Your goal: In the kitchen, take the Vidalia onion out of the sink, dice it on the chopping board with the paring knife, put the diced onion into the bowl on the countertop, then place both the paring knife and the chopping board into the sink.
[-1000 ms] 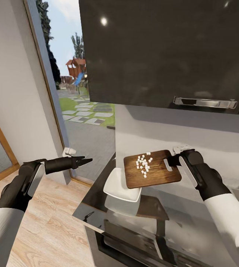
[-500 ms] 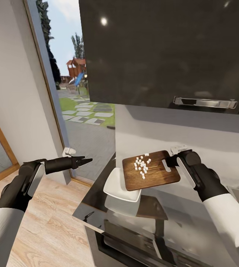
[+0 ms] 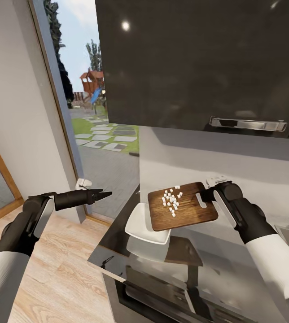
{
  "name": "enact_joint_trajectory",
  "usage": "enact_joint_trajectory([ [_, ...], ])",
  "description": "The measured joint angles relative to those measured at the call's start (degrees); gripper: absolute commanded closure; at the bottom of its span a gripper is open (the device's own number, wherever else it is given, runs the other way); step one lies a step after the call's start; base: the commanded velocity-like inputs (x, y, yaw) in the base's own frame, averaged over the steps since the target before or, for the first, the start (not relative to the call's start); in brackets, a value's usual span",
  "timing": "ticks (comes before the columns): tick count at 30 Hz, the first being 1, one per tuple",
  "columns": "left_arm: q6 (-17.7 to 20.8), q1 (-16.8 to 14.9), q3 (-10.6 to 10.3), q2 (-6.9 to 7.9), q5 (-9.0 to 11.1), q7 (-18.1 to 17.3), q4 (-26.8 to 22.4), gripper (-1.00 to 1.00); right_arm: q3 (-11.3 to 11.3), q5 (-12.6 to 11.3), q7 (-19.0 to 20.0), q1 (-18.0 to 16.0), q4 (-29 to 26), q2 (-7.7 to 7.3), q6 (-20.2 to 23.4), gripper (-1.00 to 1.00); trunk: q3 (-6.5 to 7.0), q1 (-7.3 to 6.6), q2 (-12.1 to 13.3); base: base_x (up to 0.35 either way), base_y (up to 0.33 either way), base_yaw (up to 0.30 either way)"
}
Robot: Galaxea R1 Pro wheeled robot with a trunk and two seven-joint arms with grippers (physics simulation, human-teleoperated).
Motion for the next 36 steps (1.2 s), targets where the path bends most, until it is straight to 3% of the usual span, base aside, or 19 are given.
enact_joint_trajectory([
  [13,0.00,0.00,0.00,-0.09,0.00,0.00,0.00,-1.00,0.43,-0.04,-0.18,0.00,-0.49,0.27,0.00,1.00,0.00,0.00,0.00,0.000,0.000,0.000],
  [21,0.00,0.00,0.00,-0.03,0.00,0.00,0.00,-1.00,0.49,0.12,-4.74,0.00,-1.31,1.55,-0.01,1.00,0.00,0.00,0.00,0.000,0.000,0.000],
  [31,0.00,0.00,0.00,-0.05,0.00,0.00,0.00,-1.00,0.65,0.18,-5.91,0.00,-1.82,1.83,0.01,1.00,0.00,0.00,0.00,0.000,0.000,0.000],
  [36,0.00,0.00,0.00,-0.05,0.00,0.00,0.00,-1.00,1.90,0.10,-6.71,0.01,-1.84,1.92,0.01,1.00,0.00,0.00,0.00,0.000,0.000,0.000],
])
